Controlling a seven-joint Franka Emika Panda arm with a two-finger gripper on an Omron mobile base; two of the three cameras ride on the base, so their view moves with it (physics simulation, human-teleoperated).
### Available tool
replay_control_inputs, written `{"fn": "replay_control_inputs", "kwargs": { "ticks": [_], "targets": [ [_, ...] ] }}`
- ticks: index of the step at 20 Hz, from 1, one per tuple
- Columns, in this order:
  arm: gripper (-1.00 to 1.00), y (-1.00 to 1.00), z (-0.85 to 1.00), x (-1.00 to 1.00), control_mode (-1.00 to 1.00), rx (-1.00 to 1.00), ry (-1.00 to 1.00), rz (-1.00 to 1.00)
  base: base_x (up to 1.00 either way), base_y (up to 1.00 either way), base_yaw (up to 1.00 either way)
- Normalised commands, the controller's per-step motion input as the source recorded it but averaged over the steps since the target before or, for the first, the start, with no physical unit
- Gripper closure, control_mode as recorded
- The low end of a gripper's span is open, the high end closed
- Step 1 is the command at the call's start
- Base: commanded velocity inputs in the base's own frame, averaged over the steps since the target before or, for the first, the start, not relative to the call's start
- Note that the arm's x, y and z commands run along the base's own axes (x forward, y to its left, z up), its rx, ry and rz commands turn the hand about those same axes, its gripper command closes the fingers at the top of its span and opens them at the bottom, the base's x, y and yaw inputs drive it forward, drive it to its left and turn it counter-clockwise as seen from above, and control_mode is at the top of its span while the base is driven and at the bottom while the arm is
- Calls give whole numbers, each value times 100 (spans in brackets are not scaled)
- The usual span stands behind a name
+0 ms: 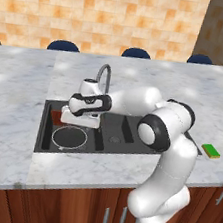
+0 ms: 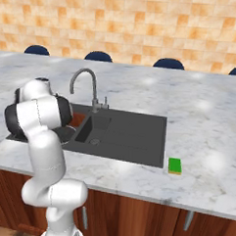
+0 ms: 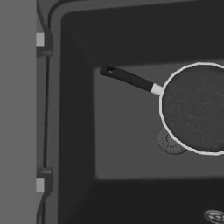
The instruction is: Pick the pan and sponge and place them into the sink. Then turn on the water.
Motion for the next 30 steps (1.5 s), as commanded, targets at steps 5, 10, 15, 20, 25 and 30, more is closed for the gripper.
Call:
{"fn": "replay_control_inputs", "kwargs": {
  "ticks": [5,10,15,20,25,30],
  "targets": [
    [-100,-43,36,-30,-100,-2,0,0,0,0,0],
    [-100,-44,35,-28,-100,-2,0,0,0,0,0],
    [-100,-47,28,-23,-100,-3,1,0,0,0,0],
    [-100,-49,20,-20,-100,-2,0,4,0,0,0],
    [-100,-41,23,-19,-100,-4,-3,8,0,0,0],
    [-100,-41,21,-21,-100,-2,-4,9,0,0,0]
  ]
}}
